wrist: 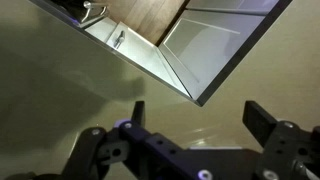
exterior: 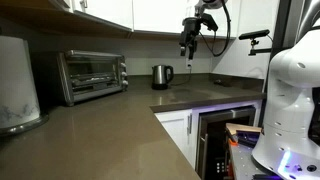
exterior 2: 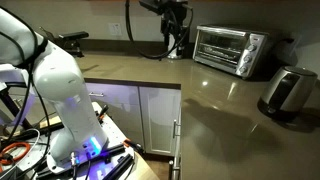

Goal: Open the oven door

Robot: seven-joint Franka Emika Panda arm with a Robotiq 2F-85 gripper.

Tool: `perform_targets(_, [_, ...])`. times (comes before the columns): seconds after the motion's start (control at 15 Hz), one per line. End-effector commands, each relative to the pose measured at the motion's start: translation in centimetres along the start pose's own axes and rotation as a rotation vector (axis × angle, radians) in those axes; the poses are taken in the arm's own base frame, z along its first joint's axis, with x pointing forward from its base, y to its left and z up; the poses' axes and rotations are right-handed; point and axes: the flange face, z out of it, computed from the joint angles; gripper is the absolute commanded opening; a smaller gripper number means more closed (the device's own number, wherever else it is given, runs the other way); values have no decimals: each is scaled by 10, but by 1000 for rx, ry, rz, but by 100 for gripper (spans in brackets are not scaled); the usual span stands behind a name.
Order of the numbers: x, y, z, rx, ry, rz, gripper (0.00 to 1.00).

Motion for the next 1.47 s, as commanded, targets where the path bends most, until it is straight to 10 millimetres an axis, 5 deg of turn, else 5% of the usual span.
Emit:
perform_targets(0.0, [0, 0, -1, 0, -1, 0, 100])
perform_targets(0.87, [0, 0, -1, 0, -1, 0, 100])
perform_targets(1.4, [81, -6, 8, -68, 0, -122, 100])
